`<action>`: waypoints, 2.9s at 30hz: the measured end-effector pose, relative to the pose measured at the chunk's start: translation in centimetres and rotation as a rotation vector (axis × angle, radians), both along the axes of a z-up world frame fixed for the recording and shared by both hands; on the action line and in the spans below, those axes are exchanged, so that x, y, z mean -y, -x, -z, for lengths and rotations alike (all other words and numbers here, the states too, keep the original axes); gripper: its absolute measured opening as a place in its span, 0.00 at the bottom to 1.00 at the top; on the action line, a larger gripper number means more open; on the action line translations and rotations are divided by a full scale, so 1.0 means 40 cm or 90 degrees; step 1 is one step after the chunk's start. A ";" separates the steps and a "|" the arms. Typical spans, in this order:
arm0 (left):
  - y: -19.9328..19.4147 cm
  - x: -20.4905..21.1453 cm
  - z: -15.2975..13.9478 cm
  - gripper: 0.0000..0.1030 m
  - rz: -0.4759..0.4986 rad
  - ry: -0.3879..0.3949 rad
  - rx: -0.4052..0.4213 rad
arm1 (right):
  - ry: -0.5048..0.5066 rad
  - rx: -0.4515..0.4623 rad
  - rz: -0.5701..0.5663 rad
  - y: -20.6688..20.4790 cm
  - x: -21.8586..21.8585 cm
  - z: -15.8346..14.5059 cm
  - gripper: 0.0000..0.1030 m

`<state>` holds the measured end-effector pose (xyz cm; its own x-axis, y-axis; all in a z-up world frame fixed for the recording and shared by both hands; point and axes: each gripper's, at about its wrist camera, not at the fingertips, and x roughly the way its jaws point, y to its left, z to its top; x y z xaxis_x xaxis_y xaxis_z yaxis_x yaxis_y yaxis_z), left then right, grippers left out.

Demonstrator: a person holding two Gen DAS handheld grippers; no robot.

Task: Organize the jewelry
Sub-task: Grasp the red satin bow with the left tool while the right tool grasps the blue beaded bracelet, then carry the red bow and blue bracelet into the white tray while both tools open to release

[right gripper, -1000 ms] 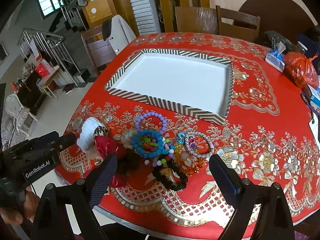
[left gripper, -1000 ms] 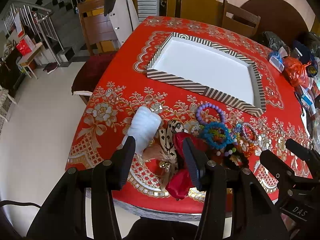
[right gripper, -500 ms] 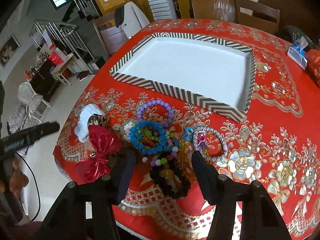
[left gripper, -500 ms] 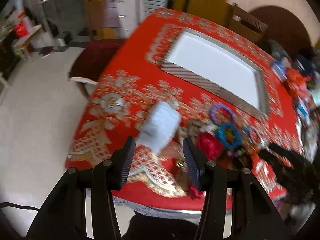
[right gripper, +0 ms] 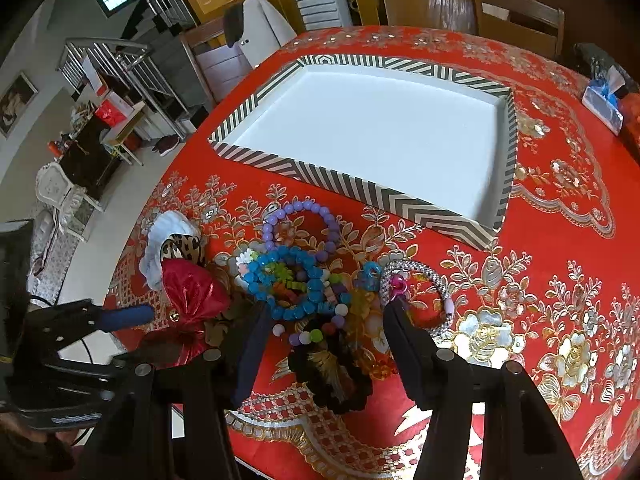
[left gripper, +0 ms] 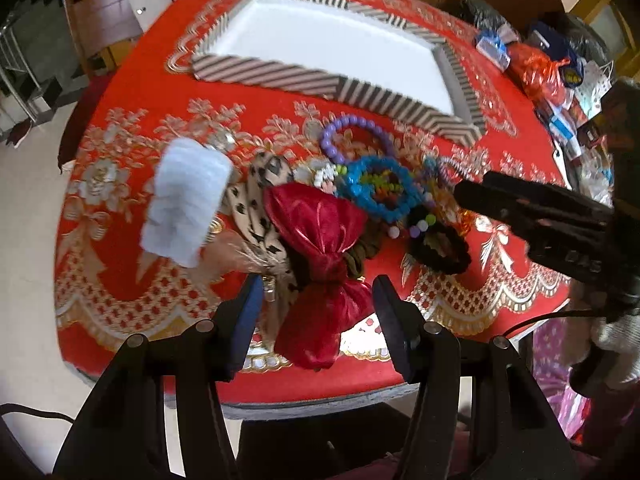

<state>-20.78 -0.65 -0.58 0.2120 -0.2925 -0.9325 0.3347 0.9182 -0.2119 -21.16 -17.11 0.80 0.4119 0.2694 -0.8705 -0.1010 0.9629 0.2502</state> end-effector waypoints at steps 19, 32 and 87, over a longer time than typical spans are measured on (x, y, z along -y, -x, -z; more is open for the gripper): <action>-0.038 -0.104 -0.124 0.06 -0.056 0.068 0.066 | -0.003 -0.021 -0.087 -0.087 -0.073 0.067 0.29; -0.072 -0.140 -0.155 0.06 -0.080 0.063 0.084 | 0.020 -0.031 -0.114 -0.146 -0.090 0.089 0.08; -0.576 -0.006 0.025 0.06 -0.099 0.044 0.015 | -0.027 -0.033 -0.112 -0.805 -0.139 0.070 0.08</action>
<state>2.26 -0.41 -1.59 0.2813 -0.3185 -0.9052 0.1960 0.9425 -0.2707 11.02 -11.55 -2.00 0.3100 0.3694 -0.8760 -0.2521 0.9204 0.2989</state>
